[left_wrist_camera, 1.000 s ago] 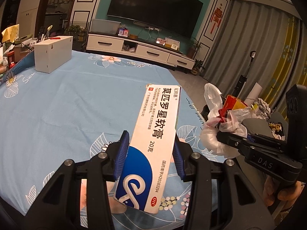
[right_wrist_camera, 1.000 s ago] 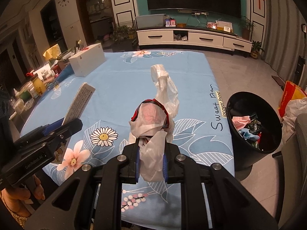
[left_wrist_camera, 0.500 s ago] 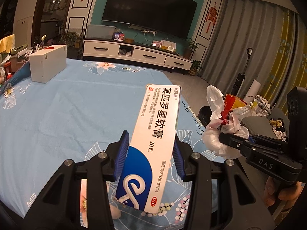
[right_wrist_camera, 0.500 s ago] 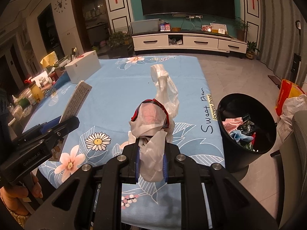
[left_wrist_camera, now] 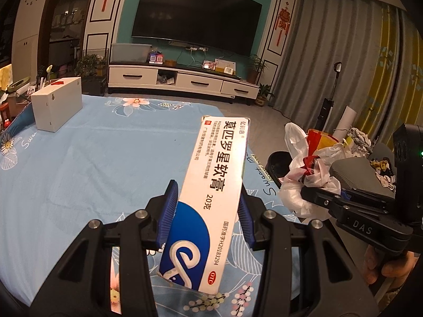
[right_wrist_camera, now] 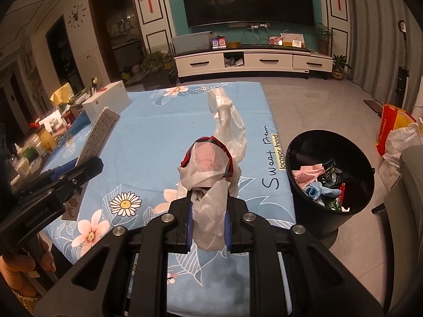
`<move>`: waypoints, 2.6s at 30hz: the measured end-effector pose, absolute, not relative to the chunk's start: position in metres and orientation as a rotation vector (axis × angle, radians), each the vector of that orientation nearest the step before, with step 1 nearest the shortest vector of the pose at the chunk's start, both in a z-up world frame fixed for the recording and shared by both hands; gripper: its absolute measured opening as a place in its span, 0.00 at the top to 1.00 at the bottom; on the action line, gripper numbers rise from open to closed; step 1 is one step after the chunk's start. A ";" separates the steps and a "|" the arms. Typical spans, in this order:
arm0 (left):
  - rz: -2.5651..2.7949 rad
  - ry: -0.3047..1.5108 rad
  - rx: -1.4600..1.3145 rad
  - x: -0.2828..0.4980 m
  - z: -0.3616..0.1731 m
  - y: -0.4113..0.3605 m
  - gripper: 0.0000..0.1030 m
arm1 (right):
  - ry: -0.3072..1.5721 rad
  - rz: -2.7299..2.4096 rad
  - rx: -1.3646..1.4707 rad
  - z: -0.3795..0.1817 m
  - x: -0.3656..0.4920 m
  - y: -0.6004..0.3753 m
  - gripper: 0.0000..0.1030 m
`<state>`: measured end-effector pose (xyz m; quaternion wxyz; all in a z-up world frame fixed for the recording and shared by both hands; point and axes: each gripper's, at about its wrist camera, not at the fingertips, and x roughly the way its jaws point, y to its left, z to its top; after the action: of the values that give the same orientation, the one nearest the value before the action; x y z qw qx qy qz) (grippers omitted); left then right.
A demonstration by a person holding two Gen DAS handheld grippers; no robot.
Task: Collect trash
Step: 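Carry ointment box and white plastic bag over the black bin, then open both tools to drop ointment box and plastic bag into the bin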
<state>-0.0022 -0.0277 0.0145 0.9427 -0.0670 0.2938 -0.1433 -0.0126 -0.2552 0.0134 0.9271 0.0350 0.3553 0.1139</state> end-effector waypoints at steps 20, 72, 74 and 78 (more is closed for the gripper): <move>-0.325 0.611 -0.075 0.019 0.018 -0.057 0.57 | 0.719 0.194 0.141 0.009 -0.004 -0.287 0.82; -0.605 0.797 0.147 0.179 -0.049 -0.300 0.56 | 0.797 -0.139 0.332 -0.060 0.085 -0.460 0.73; -0.604 0.801 0.151 0.180 -0.050 -0.304 0.56 | 0.799 -0.139 0.330 -0.060 0.086 -0.461 0.73; -0.606 0.804 0.158 0.180 -0.050 -0.311 0.54 | 0.807 -0.133 0.325 -0.061 0.090 -0.462 0.70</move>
<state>0.1800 -0.3106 -0.0501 0.8730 0.0758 0.3846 -0.2903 0.0899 -0.4618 -0.0607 0.9048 0.1572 0.3905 -0.0644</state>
